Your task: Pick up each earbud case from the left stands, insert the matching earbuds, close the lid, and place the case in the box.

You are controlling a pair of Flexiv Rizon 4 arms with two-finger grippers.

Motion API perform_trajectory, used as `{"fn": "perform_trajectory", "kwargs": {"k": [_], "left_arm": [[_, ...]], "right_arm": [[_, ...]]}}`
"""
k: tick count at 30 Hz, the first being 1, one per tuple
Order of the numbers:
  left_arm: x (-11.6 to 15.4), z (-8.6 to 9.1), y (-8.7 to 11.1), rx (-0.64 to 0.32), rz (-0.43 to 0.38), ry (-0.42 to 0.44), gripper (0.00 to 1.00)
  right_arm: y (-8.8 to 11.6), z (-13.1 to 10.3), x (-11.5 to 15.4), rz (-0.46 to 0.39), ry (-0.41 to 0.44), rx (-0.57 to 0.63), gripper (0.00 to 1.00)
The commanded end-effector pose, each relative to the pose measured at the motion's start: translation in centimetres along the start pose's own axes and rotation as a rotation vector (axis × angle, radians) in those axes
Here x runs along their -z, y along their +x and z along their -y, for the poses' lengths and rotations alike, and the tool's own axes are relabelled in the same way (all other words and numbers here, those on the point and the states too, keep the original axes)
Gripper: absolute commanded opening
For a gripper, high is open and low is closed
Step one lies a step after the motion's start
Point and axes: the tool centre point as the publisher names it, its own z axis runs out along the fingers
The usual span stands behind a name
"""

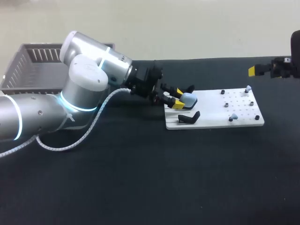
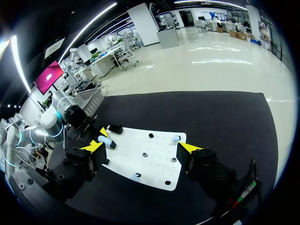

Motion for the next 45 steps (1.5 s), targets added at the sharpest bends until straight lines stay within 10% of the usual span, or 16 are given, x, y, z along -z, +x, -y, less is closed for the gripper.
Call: {"fn": "perform_trajectory", "kwargs": {"k": [1, 11, 16, 19, 45], "left_arm": [[-0.1, -0.3, 0.0, -0.003, 0.002, 0.005, 0.47], [-0.3, -0.3, -0.1, -0.009, 0.006, 0.015, 0.46], [-0.5, -0.3, -0.3, -0.014, 0.009, 0.021, 0.28], [-0.4, -0.2, -0.3, -0.017, 0.012, 0.021, 0.0], [6.2, 4.7, -6.5, -0.142, 0.26, -0.051, 0.0]], "right_arm": [[0.0, 0.0, 0.0, 0.0, -0.001, 0.001, 1.0], [0.0, 0.0, 0.0, 0.0, -0.001, 0.001, 1.0], [0.0, 0.0, 0.0, 0.0, -0.001, 0.001, 1.0], [0.0, 0.0, 0.0, 0.0, -0.001, 0.001, 1.0], [0.0, 0.0, 0.0, 0.0, -0.001, 0.001, 1.0]]}}
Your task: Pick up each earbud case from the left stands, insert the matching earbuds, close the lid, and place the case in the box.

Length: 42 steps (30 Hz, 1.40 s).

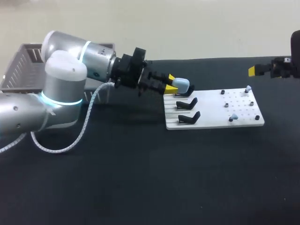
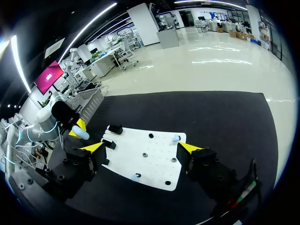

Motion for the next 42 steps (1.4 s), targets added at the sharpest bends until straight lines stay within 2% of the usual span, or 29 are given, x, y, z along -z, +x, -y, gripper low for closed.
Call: {"fn": "perform_trajectory", "kwargs": {"k": [1, 6, 13, 23, 32, 42], "left_arm": [[0.9, 1.9, -1.0, -0.015, 0.026, -0.082, 0.0], [1.1, 3.0, -2.1, -0.034, 0.035, -0.105, 0.0], [0.9, 3.7, -2.3, -0.022, 0.077, -0.114, 0.0], [1.0, 3.8, -1.8, -0.01, 0.104, -0.123, 0.0], [0.3, 3.5, -2.0, -0.041, 0.136, -0.049, 0.0], [0.3, 3.5, -2.0, -0.04, 0.134, -0.05, 0.0]], "right_arm": [[0.0, 0.0, 0.0, 0.0, -0.001, 0.001, 1.0], [0.0, 0.0, 0.0, 0.0, -0.001, 0.001, 1.0], [0.0, 0.0, 0.0, 0.0, -0.001, 0.001, 1.0], [0.0, 0.0, 0.0, 0.0, -0.001, 0.001, 1.0], [0.0, 0.0, 0.0, 0.0, -0.001, 0.001, 1.0], [0.0, 0.0, 0.0, 0.0, -0.001, 0.001, 1.0]]}}
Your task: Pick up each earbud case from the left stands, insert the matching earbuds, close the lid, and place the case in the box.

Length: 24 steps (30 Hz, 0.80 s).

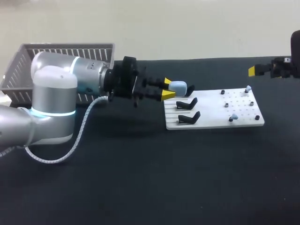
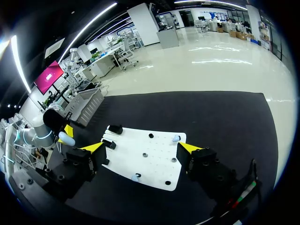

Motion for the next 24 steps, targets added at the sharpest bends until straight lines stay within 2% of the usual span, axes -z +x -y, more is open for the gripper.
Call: {"fn": "perform_trajectory", "kwargs": {"k": [1, 6, 11, 21, 24], "left_arm": [[-0.1, -0.2, 0.1, 0.0, 0.002, 0.004, 0.0], [-0.1, -0.2, 0.1, 0.0, 0.002, 0.004, 0.0], [-0.1, -0.2, 0.1, 0.0, 0.002, 0.004, 0.0], [-0.1, -0.2, 0.1, 0.0, 0.002, 0.004, 0.0], [-0.1, -0.2, 0.1, 0.0, 0.002, 0.004, 0.0]], "right_arm": [[0.0, 0.0, 0.0, 0.0, -0.001, 0.001, 1.0], [0.0, 0.0, 0.0, 0.0, -0.001, 0.001, 1.0], [1.1, -1.7, 2.0, 0.008, -0.046, 0.045, 1.0], [5.0, -8.6, 3.1, -0.035, -0.119, 0.182, 1.0], [5.6, -10.6, 3.6, -0.014, -0.188, 0.185, 1.0]]}}
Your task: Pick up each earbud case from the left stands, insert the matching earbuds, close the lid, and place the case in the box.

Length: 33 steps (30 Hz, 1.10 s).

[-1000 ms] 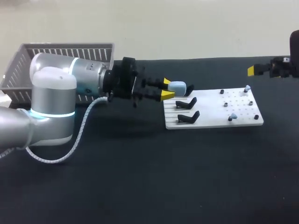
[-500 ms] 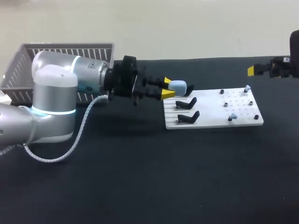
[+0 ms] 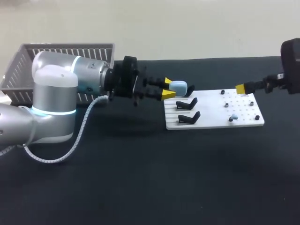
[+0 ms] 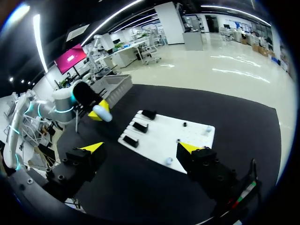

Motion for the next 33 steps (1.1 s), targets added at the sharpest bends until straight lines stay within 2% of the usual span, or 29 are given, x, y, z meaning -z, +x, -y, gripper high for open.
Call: {"fn": "perform_trajectory", "kwargs": {"k": [1, 6, 8, 13, 21, 33], "left_arm": [[0.0, 0.0, 0.1, -0.001, 0.002, 0.0, 0.0], [0.0, 0.0, 0.1, -0.001, 0.002, 0.0, 0.0], [0.0, 0.0, 0.1, -0.001, 0.002, 0.0, 0.0], [0.0, 0.0, 0.1, -0.001, 0.002, 0.0, 0.0], [0.0, 0.0, 0.1, -0.001, 0.002, 0.0, 0.0], [0.0, 0.0, 0.1, -0.001, 0.002, 0.0, 0.0]], "right_arm": [[0.5, -2.7, 0.7, 0.034, -0.052, 0.001, 1.0], [0.5, -5.6, -0.5, 0.021, -0.069, 0.029, 1.0], [0.3, -6.4, -1.4, -0.004, -0.104, 0.031, 1.0], [0.0, -6.6, -3.9, -0.024, -0.111, 0.012, 1.0], [-0.7, -8.0, -6.1, -0.047, -0.151, 0.036, 1.0], [-1.6, -8.4, -9.1, -0.068, -0.159, 0.058, 1.0]]}}
